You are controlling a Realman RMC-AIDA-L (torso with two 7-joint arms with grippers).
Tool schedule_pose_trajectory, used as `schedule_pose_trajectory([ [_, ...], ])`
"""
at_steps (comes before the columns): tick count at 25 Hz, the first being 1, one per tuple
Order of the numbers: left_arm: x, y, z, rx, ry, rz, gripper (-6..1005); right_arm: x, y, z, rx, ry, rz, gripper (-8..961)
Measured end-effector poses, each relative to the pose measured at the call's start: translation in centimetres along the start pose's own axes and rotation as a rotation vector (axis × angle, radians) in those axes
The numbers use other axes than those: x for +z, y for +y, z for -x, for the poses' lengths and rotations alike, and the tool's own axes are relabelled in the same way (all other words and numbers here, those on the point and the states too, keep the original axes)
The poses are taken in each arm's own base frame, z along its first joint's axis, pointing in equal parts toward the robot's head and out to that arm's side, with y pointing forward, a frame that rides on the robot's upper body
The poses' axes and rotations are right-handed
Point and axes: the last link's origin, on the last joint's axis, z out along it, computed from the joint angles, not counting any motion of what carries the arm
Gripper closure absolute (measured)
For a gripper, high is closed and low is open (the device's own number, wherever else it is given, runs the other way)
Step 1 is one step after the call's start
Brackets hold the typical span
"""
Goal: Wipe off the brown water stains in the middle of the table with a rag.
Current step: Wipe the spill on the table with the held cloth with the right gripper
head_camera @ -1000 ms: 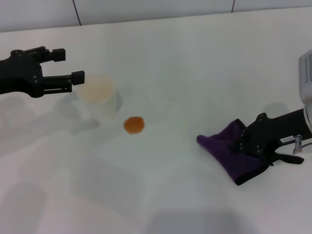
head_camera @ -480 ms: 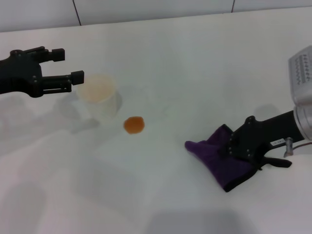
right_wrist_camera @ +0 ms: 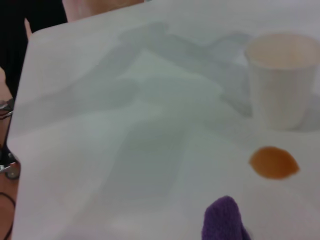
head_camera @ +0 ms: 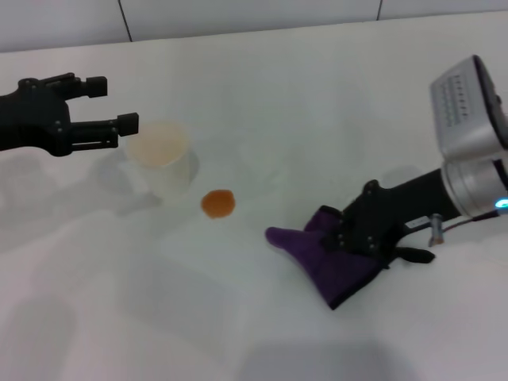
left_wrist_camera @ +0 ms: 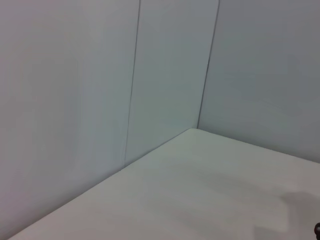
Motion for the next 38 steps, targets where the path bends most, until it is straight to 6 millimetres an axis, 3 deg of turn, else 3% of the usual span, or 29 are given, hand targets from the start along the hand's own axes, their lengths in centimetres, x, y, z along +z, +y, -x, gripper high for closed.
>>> schedule_pose_trajectory([
  [8, 0.2, 0.1, 0.0, 0.001, 0.001, 0.003, 138, 2.5, 0.2, 2.4, -0.071, 0.014, 0.060, 899],
  [38, 0.8, 0.1, 0.0, -0.002, 0.000, 0.014, 138, 7.4, -0.7, 8.5, -0.220, 0.143, 0.088, 899],
])
